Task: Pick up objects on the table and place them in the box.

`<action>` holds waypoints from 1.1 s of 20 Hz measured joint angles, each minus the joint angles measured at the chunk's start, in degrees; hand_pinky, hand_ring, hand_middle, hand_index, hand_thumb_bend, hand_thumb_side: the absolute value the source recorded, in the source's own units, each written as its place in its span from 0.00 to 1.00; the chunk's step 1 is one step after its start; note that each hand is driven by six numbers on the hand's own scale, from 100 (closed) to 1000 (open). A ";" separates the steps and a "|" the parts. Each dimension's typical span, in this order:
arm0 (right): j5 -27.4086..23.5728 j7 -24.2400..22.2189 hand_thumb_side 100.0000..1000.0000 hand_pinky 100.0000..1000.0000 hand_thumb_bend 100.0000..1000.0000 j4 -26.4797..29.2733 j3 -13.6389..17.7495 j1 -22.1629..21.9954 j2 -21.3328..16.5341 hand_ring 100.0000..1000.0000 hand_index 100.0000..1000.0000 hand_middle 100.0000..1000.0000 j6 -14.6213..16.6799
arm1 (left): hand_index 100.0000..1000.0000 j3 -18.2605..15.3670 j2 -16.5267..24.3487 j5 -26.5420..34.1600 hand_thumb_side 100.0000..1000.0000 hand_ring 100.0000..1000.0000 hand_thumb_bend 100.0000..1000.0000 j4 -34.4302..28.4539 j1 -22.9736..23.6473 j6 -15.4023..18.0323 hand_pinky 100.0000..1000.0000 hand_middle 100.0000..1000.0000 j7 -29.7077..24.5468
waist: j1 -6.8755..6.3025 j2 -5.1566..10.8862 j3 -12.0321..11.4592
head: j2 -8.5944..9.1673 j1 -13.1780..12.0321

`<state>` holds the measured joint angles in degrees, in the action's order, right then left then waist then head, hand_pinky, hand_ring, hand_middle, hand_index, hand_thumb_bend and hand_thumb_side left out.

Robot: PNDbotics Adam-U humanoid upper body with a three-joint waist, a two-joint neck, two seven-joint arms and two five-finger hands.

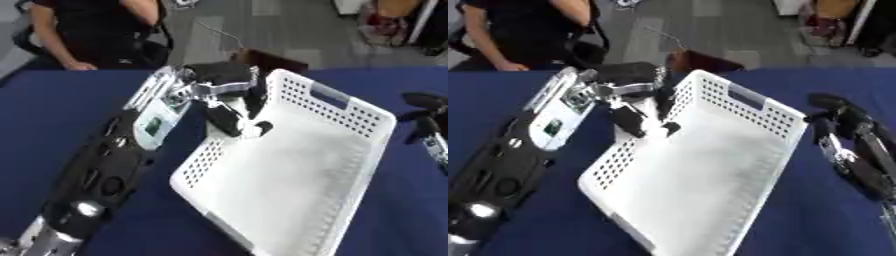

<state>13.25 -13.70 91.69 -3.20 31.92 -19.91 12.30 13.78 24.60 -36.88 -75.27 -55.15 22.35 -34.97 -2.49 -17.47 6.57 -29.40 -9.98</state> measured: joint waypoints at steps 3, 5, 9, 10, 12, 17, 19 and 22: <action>-0.06 -0.38 0.77 0.45 0.00 -0.31 -0.24 -0.01 0.00 0.71 0.87 0.86 -0.04 | 0.09 0.02 -0.69 0.05 0.31 0.00 0.00 0.71 0.05 0.26 0.00 0.00 -0.10 | 0.01 -0.04 0.00 | 0.00 0.00; -0.26 -0.61 0.77 0.45 0.00 -0.47 -0.29 -0.01 0.01 0.71 0.87 0.86 -0.01 | 0.09 0.14 -1.16 0.13 0.31 0.00 0.00 0.99 0.26 0.57 0.00 0.00 -0.03 | 0.04 -0.15 0.00 | 0.00 0.00; -0.46 -0.74 0.77 0.45 0.00 -0.68 -0.32 -0.01 0.40 0.71 0.87 0.86 0.05 | 0.13 0.48 -1.73 0.92 0.36 0.00 0.08 0.93 0.37 0.90 0.00 0.04 0.15 | 0.07 -0.22 0.01 | 0.00 -0.01; -0.46 -0.75 0.77 0.45 0.00 -0.72 -0.33 -0.01 0.47 0.71 0.87 0.86 0.06 | 0.16 0.65 -1.78 1.15 0.41 0.00 0.18 0.89 0.37 1.03 0.00 0.07 0.21 | 0.07 -0.22 0.01 | 0.00 -0.03; -0.46 -0.83 0.77 0.45 0.00 -0.85 -0.33 -0.01 0.47 0.71 0.87 0.86 0.14 | 0.33 0.94 -1.94 1.57 0.55 0.00 0.49 0.54 0.44 1.59 0.00 0.21 0.36 | 0.08 -0.23 0.01 | 0.00 -0.06; -0.46 -0.93 0.77 0.45 0.00 -0.98 -0.33 -0.01 0.47 0.71 0.87 0.86 0.24 | 0.78 1.38 -1.96 1.79 0.84 0.61 0.72 -1.14 0.50 4.05 0.45 0.69 1.01 | 0.08 -0.23 -0.04 | 0.00 -0.06; -0.46 -0.93 0.77 0.45 0.00 -0.98 -0.33 -0.01 0.48 0.71 0.87 0.86 0.24 | 0.80 1.42 -1.97 2.14 0.87 0.66 0.71 -1.63 0.65 4.63 0.48 0.73 1.37 | 0.08 -0.23 -0.10 | 0.00 -0.06; -0.46 -0.94 0.77 0.45 0.00 -0.98 -0.33 -0.01 0.48 0.71 0.87 0.86 0.24 | 0.82 1.54 -1.97 2.92 0.90 0.73 0.70 -2.30 0.95 5.01 0.54 0.79 1.75 | 0.08 -0.23 -0.20 | 0.00 -0.06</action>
<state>12.79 -14.64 90.71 -3.53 31.91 -19.43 12.54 15.32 22.63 -33.96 -77.57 -54.21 27.36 -33.23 -2.41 -17.70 6.37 -29.40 -10.04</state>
